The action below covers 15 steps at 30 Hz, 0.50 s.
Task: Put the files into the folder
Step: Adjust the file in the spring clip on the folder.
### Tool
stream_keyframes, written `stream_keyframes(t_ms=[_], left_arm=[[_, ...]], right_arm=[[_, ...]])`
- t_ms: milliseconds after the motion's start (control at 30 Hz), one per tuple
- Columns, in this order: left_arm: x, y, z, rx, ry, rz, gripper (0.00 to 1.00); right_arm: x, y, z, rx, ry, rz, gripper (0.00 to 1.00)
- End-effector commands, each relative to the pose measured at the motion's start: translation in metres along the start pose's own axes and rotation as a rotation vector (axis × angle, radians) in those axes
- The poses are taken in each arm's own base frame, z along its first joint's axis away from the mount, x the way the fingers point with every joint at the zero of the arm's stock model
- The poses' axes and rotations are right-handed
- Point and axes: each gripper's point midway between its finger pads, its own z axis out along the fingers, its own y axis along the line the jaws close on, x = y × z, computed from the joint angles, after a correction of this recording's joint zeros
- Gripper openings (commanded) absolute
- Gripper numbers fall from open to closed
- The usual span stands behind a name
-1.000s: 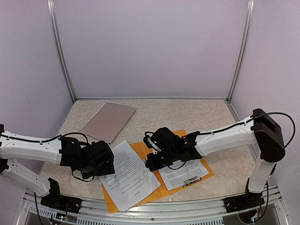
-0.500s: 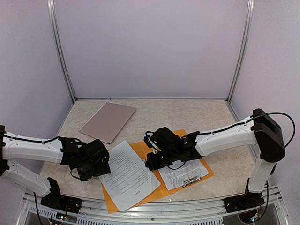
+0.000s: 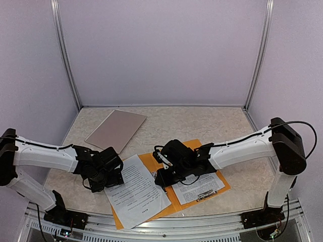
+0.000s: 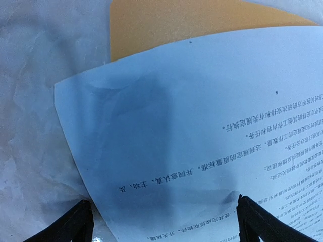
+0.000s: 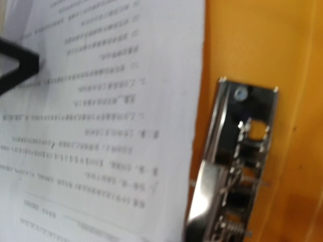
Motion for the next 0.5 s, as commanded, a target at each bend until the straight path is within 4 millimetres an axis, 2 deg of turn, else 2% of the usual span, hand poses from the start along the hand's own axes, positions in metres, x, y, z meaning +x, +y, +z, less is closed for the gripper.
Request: stream_keyframes(t_ms=[0,467], left_arm=[[0.005,-0.007,0.015,0.028,0.040,-0.002,0.95],[-0.017,-0.025,0.016,0.057,0.011,0.025,0.94]], right_arm=[[0.015,0.006,0.005,0.009,0.056,-0.039,0.14],[0.019,0.013,0.006,0.012,0.084,-0.088,0.19]])
